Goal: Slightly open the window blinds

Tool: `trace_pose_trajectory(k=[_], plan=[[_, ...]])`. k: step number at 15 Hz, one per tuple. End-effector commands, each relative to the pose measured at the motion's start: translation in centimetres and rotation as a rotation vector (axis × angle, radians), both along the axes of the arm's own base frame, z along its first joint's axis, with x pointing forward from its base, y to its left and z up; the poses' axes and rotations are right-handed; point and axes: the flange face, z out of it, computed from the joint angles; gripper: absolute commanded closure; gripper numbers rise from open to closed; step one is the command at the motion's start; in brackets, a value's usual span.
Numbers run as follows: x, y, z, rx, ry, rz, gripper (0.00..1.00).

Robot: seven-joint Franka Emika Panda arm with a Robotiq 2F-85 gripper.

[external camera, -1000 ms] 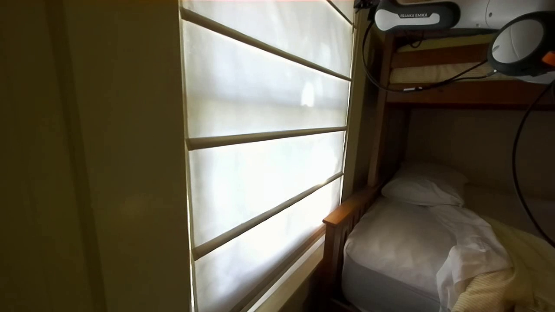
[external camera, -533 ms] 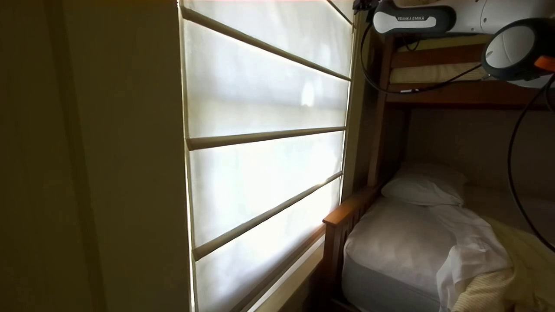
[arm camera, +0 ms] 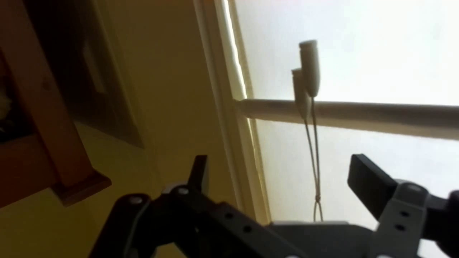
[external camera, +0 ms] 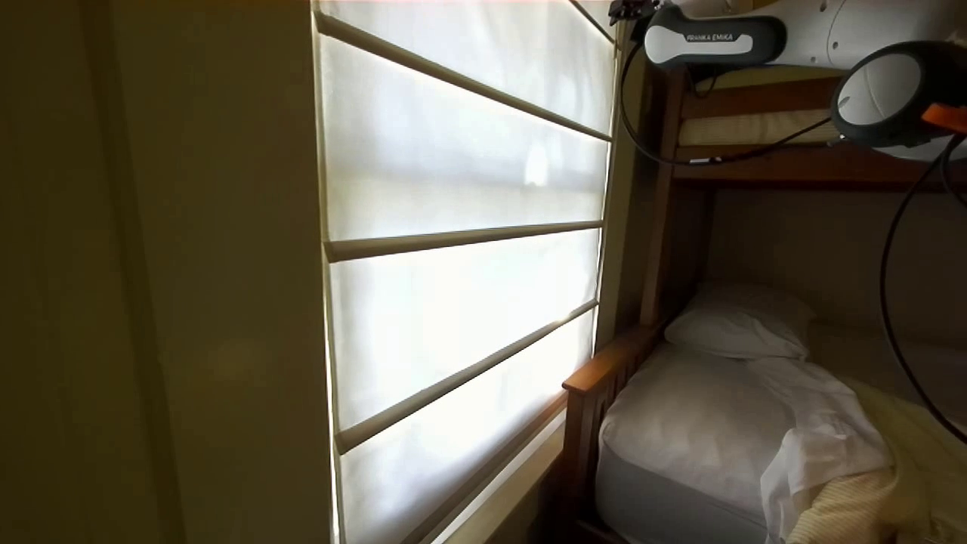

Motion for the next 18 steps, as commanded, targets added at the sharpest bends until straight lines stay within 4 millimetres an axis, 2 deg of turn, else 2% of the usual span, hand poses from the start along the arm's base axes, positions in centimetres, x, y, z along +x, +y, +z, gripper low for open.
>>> trace_pose_trajectory(k=[1,11,13,18], plan=[[-0.3,-0.9,0.5,-0.018,-0.053,-0.056,0.26],[1.1,0.0,-0.3,-0.059,-0.066,-0.005,0.97],[1.3,0.1,-0.4,-0.061,-0.069,0.002,1.00],[2.1,0.5,-1.1,-0.049,-0.066,0.035,1.00]])
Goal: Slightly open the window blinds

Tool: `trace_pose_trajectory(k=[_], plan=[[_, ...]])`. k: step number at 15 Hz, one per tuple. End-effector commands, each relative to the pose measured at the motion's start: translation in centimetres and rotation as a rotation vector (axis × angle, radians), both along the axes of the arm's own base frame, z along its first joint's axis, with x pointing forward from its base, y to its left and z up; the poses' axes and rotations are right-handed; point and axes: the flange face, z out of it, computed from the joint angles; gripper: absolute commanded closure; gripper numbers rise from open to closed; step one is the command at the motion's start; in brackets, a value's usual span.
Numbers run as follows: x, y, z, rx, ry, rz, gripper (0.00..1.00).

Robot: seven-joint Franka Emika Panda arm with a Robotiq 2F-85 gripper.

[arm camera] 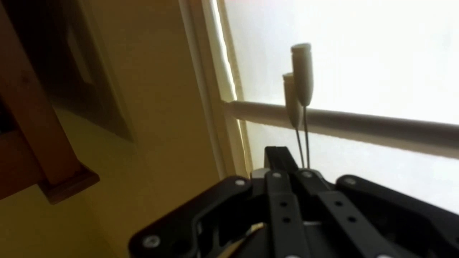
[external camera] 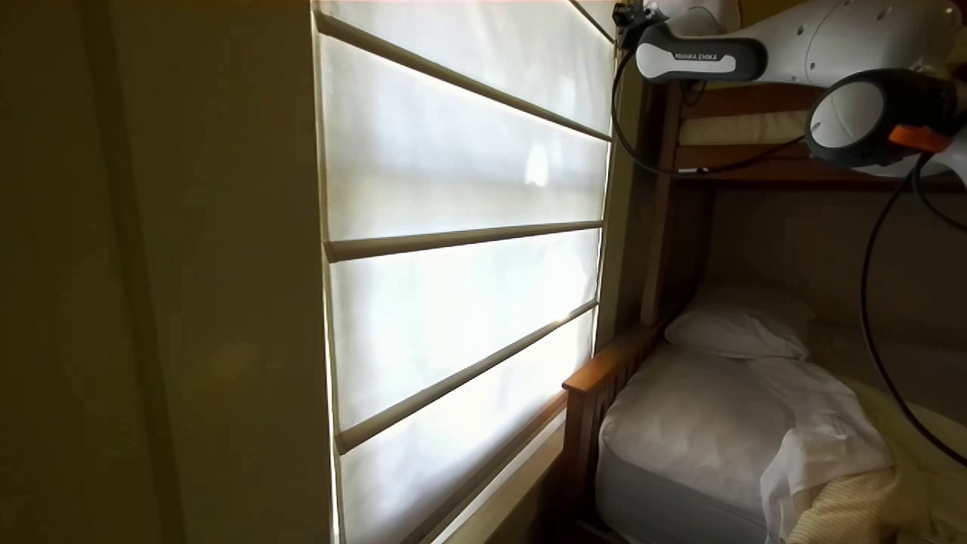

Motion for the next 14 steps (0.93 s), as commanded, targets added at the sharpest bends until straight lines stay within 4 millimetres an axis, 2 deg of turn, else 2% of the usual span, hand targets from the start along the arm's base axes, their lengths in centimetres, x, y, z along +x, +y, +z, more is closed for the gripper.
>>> trace_pose_trajectory(k=[1,4,6,7,8,14], plan=[[0.6,0.5,-0.3,-0.005,-0.011,0.037,1.00],[2.0,1.9,-1.5,-0.025,0.112,0.062,1.00],[2.6,2.2,-2.0,-0.041,0.134,0.056,1.00],[2.7,2.2,-2.2,-0.038,0.136,0.053,0.74],[2.8,2.2,-2.2,-0.032,0.121,0.046,0.73],[2.1,1.6,-1.4,-0.013,-0.006,-0.079,0.32]])
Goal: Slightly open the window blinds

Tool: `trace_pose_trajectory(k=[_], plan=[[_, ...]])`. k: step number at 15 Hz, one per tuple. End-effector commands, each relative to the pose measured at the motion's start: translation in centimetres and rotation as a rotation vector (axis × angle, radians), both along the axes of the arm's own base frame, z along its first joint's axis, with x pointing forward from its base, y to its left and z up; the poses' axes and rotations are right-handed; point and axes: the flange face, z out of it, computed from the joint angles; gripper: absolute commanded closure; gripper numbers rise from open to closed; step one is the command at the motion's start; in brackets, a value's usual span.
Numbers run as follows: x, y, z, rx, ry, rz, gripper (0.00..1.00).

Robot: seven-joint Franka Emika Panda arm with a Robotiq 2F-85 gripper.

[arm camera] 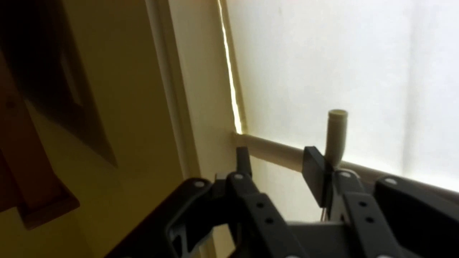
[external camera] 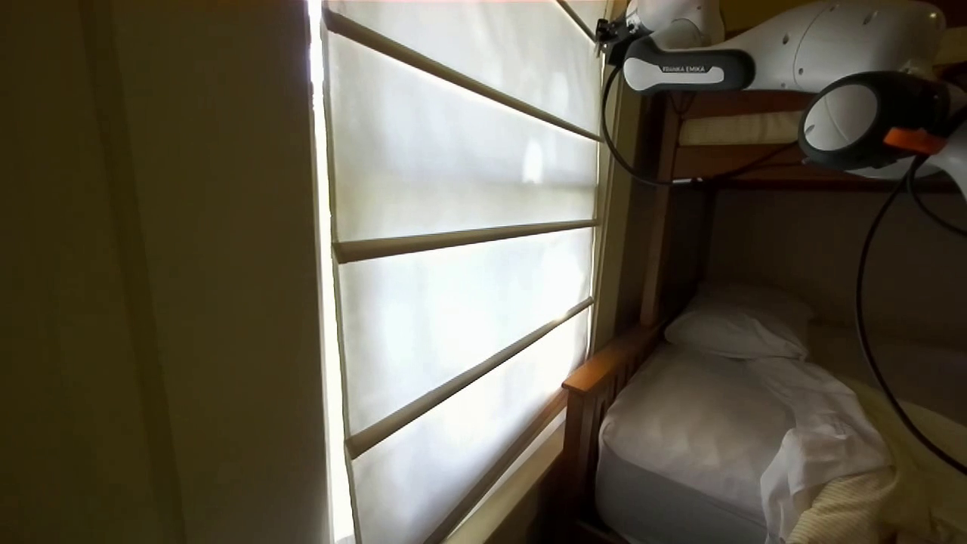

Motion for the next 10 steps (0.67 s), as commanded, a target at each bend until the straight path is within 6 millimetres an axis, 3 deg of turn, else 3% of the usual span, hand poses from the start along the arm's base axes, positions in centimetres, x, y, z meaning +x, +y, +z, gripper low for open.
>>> trace_pose_trajectory(k=[1,5,10], plan=[[-0.9,0.2,1.5,0.000,-0.113,-0.093,0.26],[-3.2,1.6,4.4,-0.010,-0.163,-0.125,0.01],[-7.0,3.5,8.5,-0.028,-0.118,-0.164,0.00]])
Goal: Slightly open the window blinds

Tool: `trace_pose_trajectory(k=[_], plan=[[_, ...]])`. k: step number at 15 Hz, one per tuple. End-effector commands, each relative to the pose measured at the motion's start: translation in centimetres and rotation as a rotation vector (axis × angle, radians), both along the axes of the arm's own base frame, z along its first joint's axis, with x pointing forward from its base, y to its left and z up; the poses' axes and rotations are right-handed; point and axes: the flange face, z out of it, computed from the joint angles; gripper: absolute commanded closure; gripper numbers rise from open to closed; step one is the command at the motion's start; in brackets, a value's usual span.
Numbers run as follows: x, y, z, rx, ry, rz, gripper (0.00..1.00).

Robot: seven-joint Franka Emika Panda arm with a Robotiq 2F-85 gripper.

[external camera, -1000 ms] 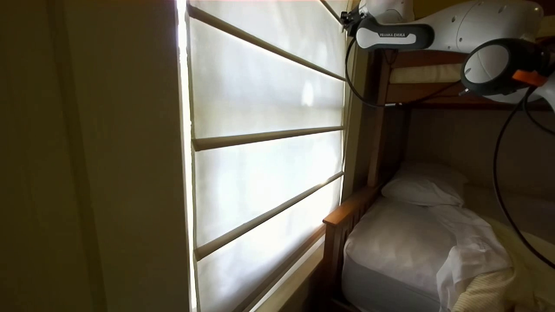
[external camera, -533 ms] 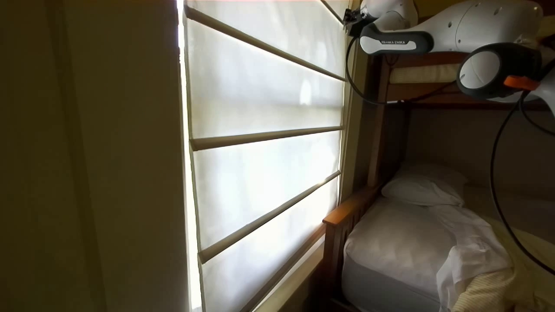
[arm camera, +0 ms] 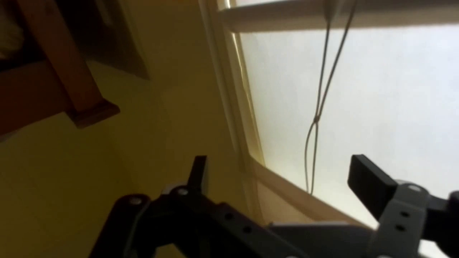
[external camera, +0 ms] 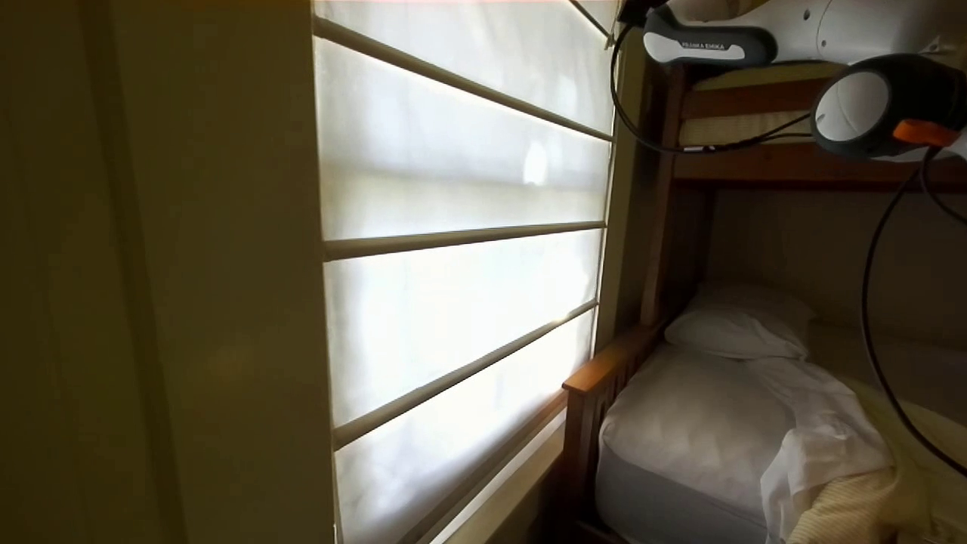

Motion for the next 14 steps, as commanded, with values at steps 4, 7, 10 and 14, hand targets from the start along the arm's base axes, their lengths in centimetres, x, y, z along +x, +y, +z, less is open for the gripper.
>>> trace_pose_trajectory(k=[4,7,10,14], plan=[[-4.0,0.2,3.0,0.028,0.117,-0.228,0.00],[-2.9,0.1,2.0,0.061,0.124,-0.160,0.00],[-1.4,-0.4,0.4,0.090,0.106,-0.095,0.00],[0.8,-2.8,-2.6,0.131,0.070,0.001,0.00]])
